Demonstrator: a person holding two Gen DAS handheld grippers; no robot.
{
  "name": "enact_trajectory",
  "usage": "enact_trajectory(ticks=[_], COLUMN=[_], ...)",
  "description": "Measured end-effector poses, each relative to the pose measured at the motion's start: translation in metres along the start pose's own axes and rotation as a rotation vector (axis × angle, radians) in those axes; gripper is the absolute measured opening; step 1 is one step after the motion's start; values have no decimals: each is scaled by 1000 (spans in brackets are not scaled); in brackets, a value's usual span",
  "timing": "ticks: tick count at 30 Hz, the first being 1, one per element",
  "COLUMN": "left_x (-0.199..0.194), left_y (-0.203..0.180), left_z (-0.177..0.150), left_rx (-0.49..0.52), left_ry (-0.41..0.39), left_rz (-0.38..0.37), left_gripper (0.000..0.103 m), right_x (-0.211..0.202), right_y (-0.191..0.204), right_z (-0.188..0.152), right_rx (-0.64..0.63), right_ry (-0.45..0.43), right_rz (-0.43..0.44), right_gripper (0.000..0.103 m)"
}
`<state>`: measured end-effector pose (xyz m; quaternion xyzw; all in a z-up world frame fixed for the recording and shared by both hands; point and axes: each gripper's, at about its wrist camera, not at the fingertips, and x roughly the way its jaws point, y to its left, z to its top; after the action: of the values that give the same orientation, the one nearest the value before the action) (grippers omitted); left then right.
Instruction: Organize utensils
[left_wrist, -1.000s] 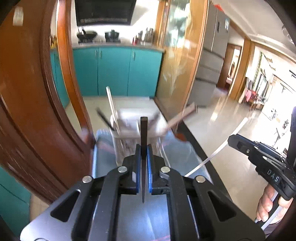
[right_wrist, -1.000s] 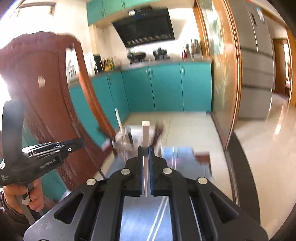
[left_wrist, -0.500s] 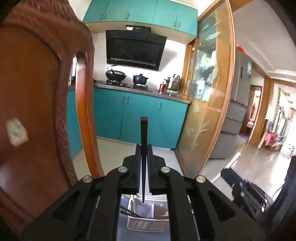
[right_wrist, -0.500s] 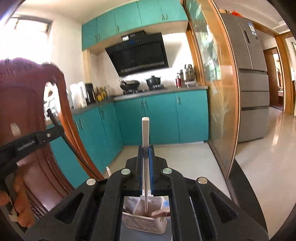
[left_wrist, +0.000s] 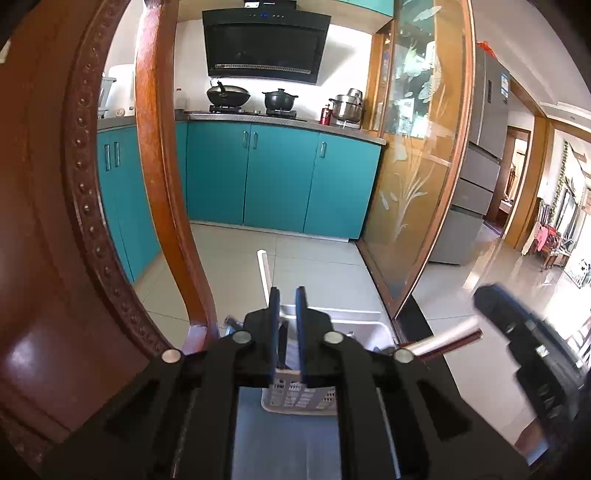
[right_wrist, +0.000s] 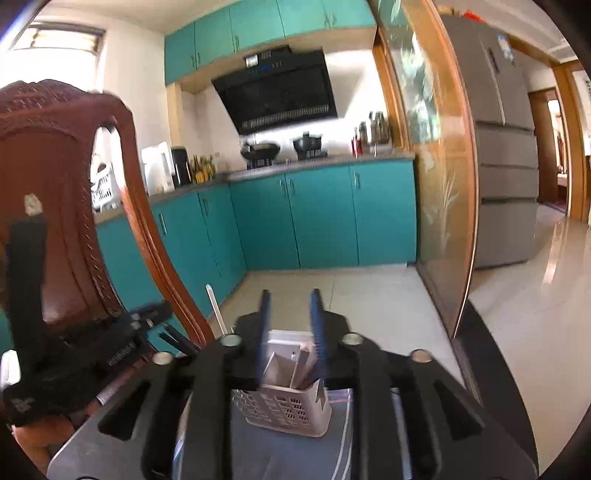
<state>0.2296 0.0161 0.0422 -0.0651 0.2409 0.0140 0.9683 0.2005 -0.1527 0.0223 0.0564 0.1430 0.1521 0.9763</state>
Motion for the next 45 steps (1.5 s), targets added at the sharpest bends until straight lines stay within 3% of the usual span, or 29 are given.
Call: enact_trajectory(ticks=[2, 4, 5, 7, 10, 12, 15, 20, 27, 45], left_x=[-10, -24, -32, -53, -76, -86, -105, -139, -162, -178], left_y=[0, 0, 0, 1, -4, -8, -10, 2, -3, -6], left_z=[-6, -15, -21, -40, -70, -91, -119, -138, -131, -130], left_rx=[7, 6, 4, 8, 59, 110, 160, 105, 153, 152], left_ry=[-2, -4, -4, -8, 14, 48, 60, -21, -136, -139], left_rz=[3, -15, -22, -44, -73, -89, -68, -55, 34, -32], left_gripper=[21, 36, 42, 67, 85, 92, 95, 99, 99, 99], right_x=[-29, -56, -66, -90, -111, -119, -125, -139, -152, -175], right_y=[1, 2, 1, -1, -3, -1, 1, 12, 12, 5], right_z=[4, -1, -5, -24, -56, -75, -96, -116, -114, -111], right_rx=[-8, -25, -35, -79, -169, -214, -249, -309, -249, -164], right_ry=[-68, -107, -115, -113, -91, -91, -36, 37, -4, -80], right_rz=[2, -8, -13, -43, -113, -174, -203, -182, -165, -128], right_gripper=[49, 66, 72, 83, 100, 100, 100, 100, 100, 100])
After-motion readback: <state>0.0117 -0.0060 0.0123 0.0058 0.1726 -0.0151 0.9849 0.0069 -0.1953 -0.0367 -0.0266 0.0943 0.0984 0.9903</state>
